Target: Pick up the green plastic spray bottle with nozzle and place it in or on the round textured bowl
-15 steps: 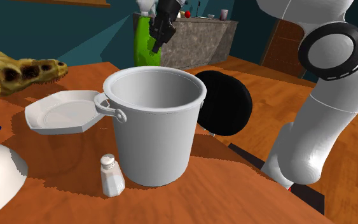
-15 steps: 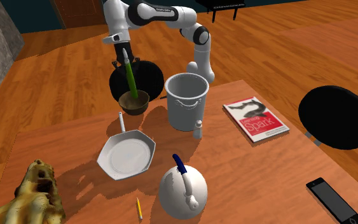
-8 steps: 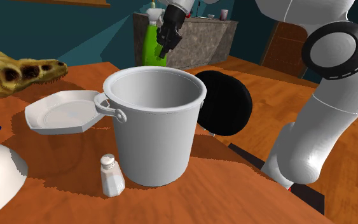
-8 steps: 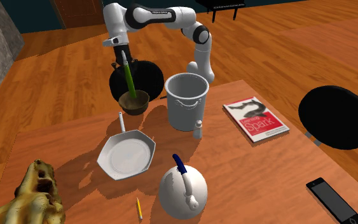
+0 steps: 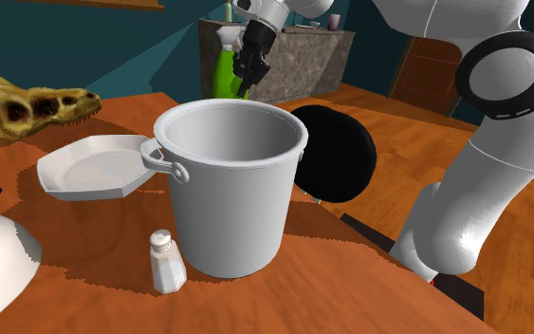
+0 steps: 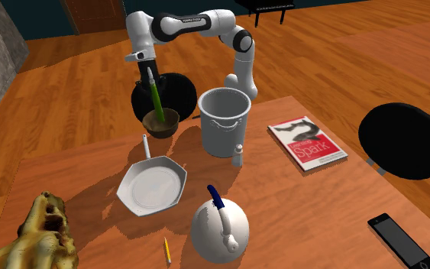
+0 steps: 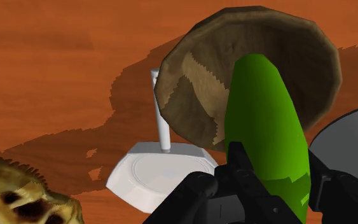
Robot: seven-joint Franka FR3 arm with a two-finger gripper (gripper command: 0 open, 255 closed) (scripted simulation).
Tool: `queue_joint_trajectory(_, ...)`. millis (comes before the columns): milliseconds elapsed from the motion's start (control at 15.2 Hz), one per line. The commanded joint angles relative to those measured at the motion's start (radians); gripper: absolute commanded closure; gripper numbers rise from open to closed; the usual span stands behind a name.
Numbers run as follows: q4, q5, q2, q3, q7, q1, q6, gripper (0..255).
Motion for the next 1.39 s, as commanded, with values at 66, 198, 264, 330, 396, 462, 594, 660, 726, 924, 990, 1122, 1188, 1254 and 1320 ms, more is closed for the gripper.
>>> queue_joint_trajectory(66,-0.001,0.0,0.0,0.0,0.0,0.0,0.001,255)
queue_joint_trajectory(198,-0.001,0.0,0.0,0.0,0.0,0.0,0.001,0)
queue_joint_trajectory(264,-0.001,0.0,-0.001,0.0,0.0,0.0,0.001,0)
queue_joint_trajectory(330,-0.001,0.0,0.0,0.0,0.0,0.0,0.001,0)
queue_joint_trajectory(396,-0.001,0.0,-0.001,0.0,0.0,0.0,0.001,0)
queue_joint_trajectory(462,-0.001,0.0,-0.001,0.0,0.0,0.0,0.001,0)
queue_joint_trajectory(594,0.037,0.001,0.006,-0.007,0.001,-0.006,-0.034,0)
queue_joint_trajectory(660,0.078,0.003,0.015,-0.015,0.003,-0.013,-0.069,0)
queue_joint_trajectory(726,0.121,0.006,0.025,-0.023,0.005,-0.02,-0.105,0)
queue_joint_trajectory(924,0.157,0.009,0.034,-0.029,0.006,-0.026,-0.135,0)
queue_joint_trajectory(990,0.157,0.009,0.034,-0.029,0.006,-0.026,-0.135,0)
queue_joint_trajectory(1122,0.157,0.009,0.034,-0.029,0.006,-0.026,-0.135,0)
queue_joint_trajectory(1188,0.157,0.009,0.034,-0.029,0.006,-0.026,-0.135,0)
queue_joint_trajectory(1254,0.157,0.009,0.034,-0.029,0.006,-0.026,-0.135,0)
queue_joint_trajectory(1320,0.157,0.009,0.034,-0.029,0.006,-0.026,-0.135,0)
